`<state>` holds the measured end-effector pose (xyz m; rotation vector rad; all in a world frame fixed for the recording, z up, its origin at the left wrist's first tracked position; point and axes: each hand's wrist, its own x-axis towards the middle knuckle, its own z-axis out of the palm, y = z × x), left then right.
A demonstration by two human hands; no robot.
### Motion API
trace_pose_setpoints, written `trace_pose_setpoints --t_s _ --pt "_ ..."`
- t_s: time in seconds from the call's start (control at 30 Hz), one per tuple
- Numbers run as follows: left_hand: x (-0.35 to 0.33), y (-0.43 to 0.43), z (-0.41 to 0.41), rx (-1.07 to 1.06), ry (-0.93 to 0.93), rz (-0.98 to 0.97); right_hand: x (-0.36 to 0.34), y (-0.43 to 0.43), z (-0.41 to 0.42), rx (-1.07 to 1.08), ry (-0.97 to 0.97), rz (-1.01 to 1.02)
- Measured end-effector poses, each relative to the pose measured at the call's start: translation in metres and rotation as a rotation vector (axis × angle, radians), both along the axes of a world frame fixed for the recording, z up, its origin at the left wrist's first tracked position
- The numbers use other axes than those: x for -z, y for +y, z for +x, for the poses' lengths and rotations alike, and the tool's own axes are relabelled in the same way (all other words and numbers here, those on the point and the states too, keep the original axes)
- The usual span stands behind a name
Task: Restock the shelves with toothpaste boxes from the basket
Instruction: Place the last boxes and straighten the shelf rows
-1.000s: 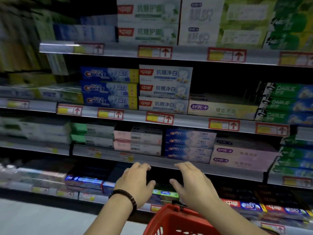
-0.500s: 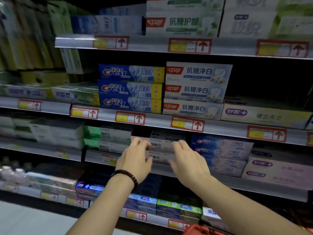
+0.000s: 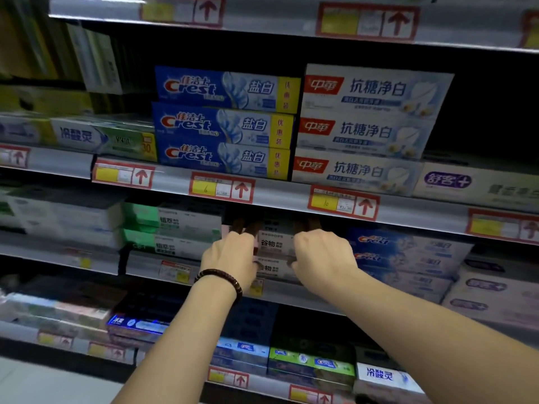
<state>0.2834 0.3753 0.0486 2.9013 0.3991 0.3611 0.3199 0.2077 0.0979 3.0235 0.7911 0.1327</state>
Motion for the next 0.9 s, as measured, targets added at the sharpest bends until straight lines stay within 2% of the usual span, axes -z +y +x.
trace_pose_setpoints --t_s 0.37,0.6,0.9 --pt "-0.008 0.029 0.022 0.050 0.086 -0.044 -0.004 0.010 0.022 0.104 0.110 -0.172" --pt "-0.003 0.028 0.020 0.026 0.082 0.007 0.004 0.005 0.025 0.107 0.050 -0.159" --pt "0.007 0.033 0.019 0.049 -0.038 -0.025 0.009 -0.001 0.021 0.084 -0.038 -0.164"
